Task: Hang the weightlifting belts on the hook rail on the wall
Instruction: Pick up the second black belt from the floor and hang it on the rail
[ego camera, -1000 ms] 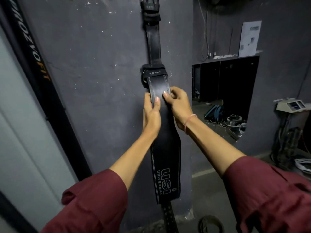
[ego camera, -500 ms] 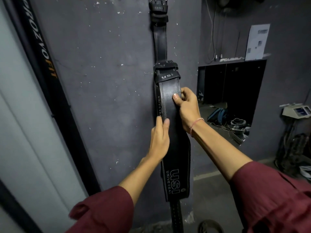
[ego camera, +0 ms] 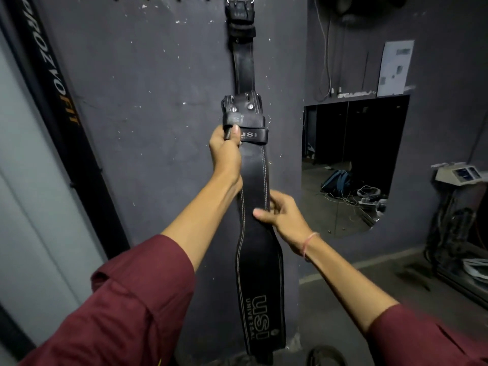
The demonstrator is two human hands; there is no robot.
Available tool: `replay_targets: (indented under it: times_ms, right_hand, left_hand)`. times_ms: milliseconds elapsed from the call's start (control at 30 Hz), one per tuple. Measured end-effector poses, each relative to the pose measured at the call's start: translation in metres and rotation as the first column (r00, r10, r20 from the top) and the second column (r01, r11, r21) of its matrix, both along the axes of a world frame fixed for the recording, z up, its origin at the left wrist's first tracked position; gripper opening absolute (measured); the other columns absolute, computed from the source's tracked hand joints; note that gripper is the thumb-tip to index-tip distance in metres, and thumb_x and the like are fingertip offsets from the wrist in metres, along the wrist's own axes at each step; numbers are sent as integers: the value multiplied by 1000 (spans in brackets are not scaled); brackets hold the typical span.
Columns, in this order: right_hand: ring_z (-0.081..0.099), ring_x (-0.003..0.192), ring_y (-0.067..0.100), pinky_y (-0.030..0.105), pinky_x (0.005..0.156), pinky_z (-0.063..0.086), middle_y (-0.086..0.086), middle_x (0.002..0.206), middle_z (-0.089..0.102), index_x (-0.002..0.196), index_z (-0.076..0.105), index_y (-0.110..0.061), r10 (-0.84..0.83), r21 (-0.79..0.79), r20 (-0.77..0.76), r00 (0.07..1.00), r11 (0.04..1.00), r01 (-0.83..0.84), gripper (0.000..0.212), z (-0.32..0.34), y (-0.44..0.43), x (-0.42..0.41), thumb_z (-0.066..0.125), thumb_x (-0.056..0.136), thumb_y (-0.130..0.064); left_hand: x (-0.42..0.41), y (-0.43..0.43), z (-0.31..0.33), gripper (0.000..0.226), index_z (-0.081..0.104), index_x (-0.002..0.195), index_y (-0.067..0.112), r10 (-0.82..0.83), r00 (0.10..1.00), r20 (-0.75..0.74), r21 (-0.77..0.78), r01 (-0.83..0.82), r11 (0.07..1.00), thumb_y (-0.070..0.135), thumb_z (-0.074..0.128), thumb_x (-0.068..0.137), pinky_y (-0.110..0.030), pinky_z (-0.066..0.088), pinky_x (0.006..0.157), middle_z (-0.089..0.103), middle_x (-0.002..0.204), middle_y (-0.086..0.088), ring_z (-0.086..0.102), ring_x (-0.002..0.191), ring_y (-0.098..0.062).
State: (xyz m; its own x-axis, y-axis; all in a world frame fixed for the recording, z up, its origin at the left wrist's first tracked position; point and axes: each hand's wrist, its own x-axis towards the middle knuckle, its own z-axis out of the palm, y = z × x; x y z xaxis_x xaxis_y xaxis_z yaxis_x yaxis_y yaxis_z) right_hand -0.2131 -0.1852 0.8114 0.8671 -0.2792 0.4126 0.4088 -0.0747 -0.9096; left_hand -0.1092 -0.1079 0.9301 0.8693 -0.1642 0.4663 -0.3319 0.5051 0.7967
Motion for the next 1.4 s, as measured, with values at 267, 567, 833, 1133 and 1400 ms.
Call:
replay_targets:
  times_ms: [267, 567, 833, 1133, 1400]
  right_hand:
    - [56, 60, -4, 10, 59, 45, -14, 62, 64, 82, 59, 4, -100, -31, -66, 993, 995, 99, 11, -16, 10, -13, 63, 92, 3]
    - [51, 76, 17, 38, 71, 45, 18, 84, 63, 88, 54, -5, -385, -147, 100, 917, 906, 397, 27, 78, -2, 23, 49, 94, -31]
    - [50, 75, 13, 35, 72, 46, 25, 85, 63, 89, 60, -3, -418, -163, 172, 892, 881, 444, 20, 64, 6, 17, 55, 93, -22]
    - [63, 93, 8, 30, 89, 52, 0, 102, 67, 129, 48, -18, -262, -111, 165, 951, 953, 282, 38, 104, 16, 9, 57, 98, -38]
    - [66, 83, 26, 55, 91, 55, 4, 78, 64, 112, 50, -20, -342, -46, 102, 934, 936, 348, 17, 104, 12, 27, 57, 98, -27]
  left_hand:
    - [-18, 10, -6, 7, 54, 100, 5, 63, 995, 80, 47, -67, 997, 2, 48, 100, -26, 40, 77, 55, 81, 1, 48, 77, -10]
    - [-40, 19, -17, 23, 57, 115, 2, -22, 997, 69, 49, 19, 999, 10, 53, 95, -51, 48, 101, 65, 105, -12, 59, 97, -22]
    - [-32, 35, 22, 56, 65, 110, -7, 23, 1000, -16, 202, -19, 979, 45, 47, 102, -38, 57, 78, 69, 92, -13, 67, 84, -24]
    - [-31, 33, -1, 30, 65, 102, 8, 70, 991, 116, 158, -88, 984, 34, 51, 99, -58, 49, 99, 72, 102, -14, 66, 98, -29]
    - [-29, 30, -17, 16, 57, 115, 12, -9, 992, 126, 240, -21, 970, 17, 45, 105, -51, 51, 101, 69, 116, -13, 66, 107, -23]
